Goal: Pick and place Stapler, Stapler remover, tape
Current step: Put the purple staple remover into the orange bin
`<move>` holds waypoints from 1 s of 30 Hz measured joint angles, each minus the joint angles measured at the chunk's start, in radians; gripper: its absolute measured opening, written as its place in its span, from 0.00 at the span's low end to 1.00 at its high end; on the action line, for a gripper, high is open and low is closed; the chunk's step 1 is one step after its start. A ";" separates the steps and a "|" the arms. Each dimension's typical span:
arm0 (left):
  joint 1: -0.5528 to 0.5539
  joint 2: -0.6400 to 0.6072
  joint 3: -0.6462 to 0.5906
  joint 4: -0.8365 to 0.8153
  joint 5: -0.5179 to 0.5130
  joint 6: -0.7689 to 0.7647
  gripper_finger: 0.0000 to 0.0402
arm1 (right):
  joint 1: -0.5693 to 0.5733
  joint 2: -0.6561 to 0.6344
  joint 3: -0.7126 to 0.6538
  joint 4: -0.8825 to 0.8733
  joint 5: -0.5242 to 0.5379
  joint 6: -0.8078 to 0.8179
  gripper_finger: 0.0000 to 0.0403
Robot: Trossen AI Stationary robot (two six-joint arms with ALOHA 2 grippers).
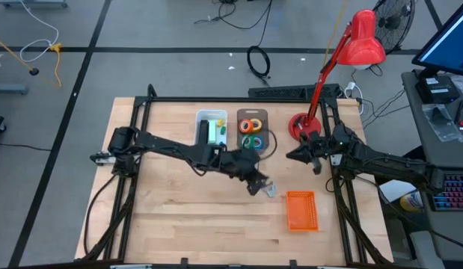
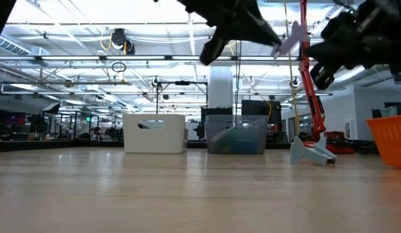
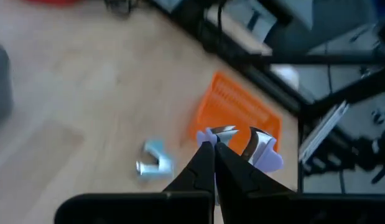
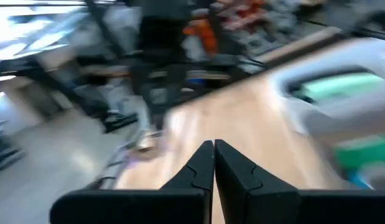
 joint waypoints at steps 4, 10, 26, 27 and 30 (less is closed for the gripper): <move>0.042 0.000 0.000 0.105 -0.008 0.026 0.00 | 0.016 -0.001 0.000 0.136 -0.063 0.044 0.05; 0.124 0.000 0.000 0.249 -0.043 0.017 0.00 | 0.057 -0.001 0.000 0.212 -0.032 0.077 0.18; 0.175 0.000 0.000 0.356 -0.041 0.022 0.00 | 0.071 0.000 0.000 0.210 0.118 -0.056 0.35; 0.174 0.000 0.000 0.348 -0.040 0.022 0.00 | 0.071 0.000 0.000 0.211 0.123 -0.057 0.35; 0.170 0.001 -0.001 0.329 -0.033 0.021 0.00 | 0.071 0.000 0.000 0.211 0.125 -0.057 0.36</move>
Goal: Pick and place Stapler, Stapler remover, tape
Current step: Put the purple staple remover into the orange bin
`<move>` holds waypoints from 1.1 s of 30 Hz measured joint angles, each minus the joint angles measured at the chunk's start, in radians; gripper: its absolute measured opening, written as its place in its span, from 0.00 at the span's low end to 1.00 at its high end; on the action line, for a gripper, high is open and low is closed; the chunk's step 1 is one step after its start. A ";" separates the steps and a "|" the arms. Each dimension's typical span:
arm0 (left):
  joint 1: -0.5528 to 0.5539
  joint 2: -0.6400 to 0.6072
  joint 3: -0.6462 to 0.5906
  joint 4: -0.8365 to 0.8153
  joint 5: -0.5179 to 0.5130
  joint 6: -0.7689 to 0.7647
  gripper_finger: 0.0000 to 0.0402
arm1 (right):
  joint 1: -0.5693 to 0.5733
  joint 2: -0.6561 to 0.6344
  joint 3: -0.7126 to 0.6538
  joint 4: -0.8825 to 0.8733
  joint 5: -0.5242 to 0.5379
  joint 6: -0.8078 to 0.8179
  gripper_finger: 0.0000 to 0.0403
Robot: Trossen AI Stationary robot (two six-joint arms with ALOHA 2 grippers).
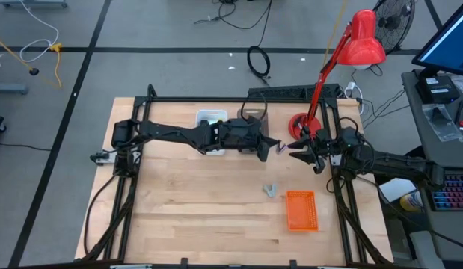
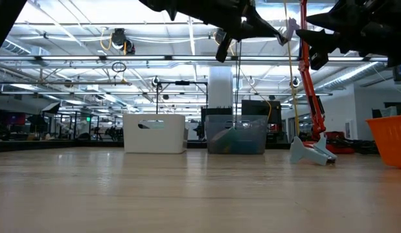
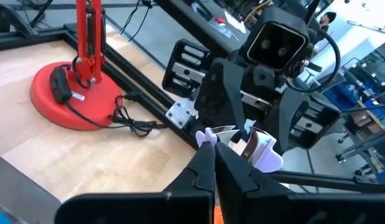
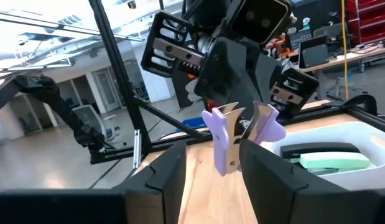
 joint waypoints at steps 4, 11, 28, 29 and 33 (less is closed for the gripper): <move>-0.007 0.000 0.000 -0.005 -0.001 -0.003 0.00 | 0.000 0.000 0.000 0.000 0.021 0.001 0.37; -0.012 0.001 0.000 0.001 -0.048 -0.003 0.00 | 0.000 0.000 0.000 0.000 0.025 -0.005 0.34; -0.028 0.001 0.000 0.032 -0.121 -0.014 0.00 | 0.000 0.001 0.000 0.015 0.078 -0.005 0.23; -0.028 0.001 0.000 0.031 -0.124 -0.015 0.00 | 0.000 0.001 0.000 0.015 0.079 -0.005 0.23; -0.028 0.001 0.000 0.032 -0.139 -0.016 0.00 | 0.000 0.001 0.000 0.015 0.078 0.000 0.23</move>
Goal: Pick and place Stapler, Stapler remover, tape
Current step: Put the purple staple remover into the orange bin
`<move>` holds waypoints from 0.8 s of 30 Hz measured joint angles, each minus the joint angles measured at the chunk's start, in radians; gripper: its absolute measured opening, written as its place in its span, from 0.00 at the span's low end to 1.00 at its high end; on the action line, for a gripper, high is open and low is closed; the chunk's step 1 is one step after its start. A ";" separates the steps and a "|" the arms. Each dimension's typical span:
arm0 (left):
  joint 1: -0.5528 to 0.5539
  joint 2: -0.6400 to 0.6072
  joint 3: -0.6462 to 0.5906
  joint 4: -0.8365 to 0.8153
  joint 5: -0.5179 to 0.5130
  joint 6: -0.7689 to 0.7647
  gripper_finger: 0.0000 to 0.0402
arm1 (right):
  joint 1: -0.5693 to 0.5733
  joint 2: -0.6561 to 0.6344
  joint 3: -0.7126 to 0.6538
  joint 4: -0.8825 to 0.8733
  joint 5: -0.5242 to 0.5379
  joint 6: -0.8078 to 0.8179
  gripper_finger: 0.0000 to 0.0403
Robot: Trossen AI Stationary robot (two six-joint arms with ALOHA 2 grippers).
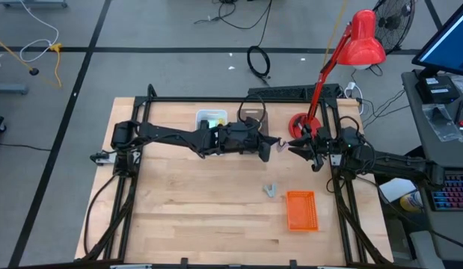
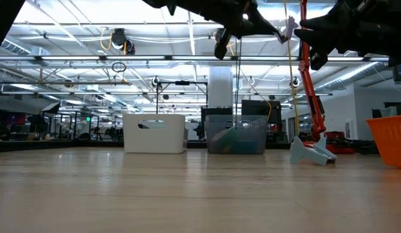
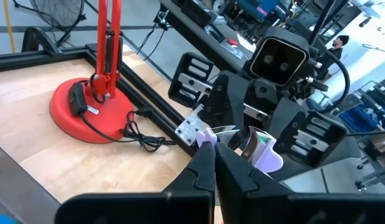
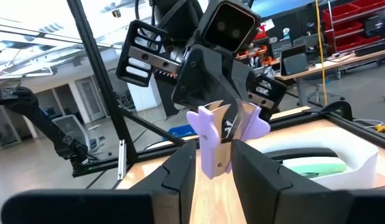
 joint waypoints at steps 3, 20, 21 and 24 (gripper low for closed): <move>-0.001 0.000 0.000 0.000 0.000 -0.010 0.00 | 0.000 0.000 0.000 0.000 0.000 0.002 0.23; -0.003 0.000 0.000 0.010 -0.027 -0.013 0.00 | 0.000 0.020 0.000 0.030 0.055 0.006 0.23; -0.003 0.000 0.000 0.013 -0.027 -0.013 0.00 | 0.000 0.027 0.000 0.034 0.055 0.006 0.23; -0.003 0.000 0.000 0.016 -0.030 -0.013 0.00 | 0.000 0.050 0.000 0.077 0.066 0.006 0.23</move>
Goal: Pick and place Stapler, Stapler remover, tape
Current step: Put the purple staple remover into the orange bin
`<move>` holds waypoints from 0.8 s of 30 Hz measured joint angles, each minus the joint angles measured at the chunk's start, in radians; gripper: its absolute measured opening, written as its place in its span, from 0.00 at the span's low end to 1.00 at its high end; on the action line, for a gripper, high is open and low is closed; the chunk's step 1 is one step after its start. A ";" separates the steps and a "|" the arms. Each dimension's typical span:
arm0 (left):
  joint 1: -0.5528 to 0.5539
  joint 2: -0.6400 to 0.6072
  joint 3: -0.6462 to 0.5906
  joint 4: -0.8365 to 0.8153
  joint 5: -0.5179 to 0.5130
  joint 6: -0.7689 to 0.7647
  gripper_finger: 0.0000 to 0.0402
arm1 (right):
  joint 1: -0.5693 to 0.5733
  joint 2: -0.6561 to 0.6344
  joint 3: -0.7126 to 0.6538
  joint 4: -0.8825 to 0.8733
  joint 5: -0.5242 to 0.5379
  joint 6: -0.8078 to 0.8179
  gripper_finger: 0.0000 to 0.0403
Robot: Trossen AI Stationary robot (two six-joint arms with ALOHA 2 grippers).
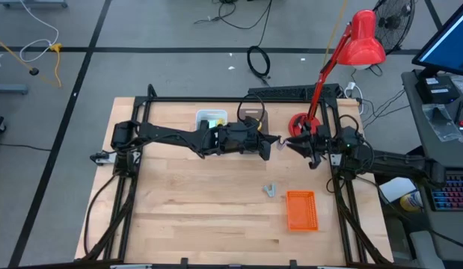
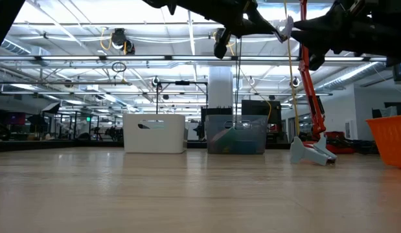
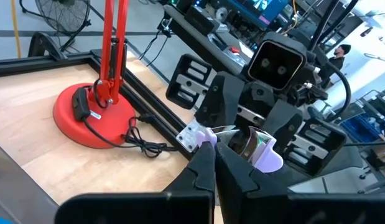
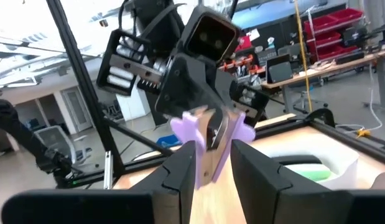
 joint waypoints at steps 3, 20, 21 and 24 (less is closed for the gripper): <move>0.000 0.000 0.000 0.000 -0.007 0.000 0.00 | 0.000 0.019 0.000 0.029 0.007 0.004 0.23; 0.000 0.000 0.000 -0.002 -0.007 0.000 0.00 | 0.000 0.031 0.000 0.043 0.007 0.022 0.18; 0.000 0.000 0.000 -0.002 -0.007 0.000 0.00 | 0.000 0.031 0.000 0.043 0.007 0.022 0.16; 0.000 0.000 0.000 -0.003 -0.009 0.000 0.00 | 0.000 0.031 0.000 0.043 0.005 0.021 0.10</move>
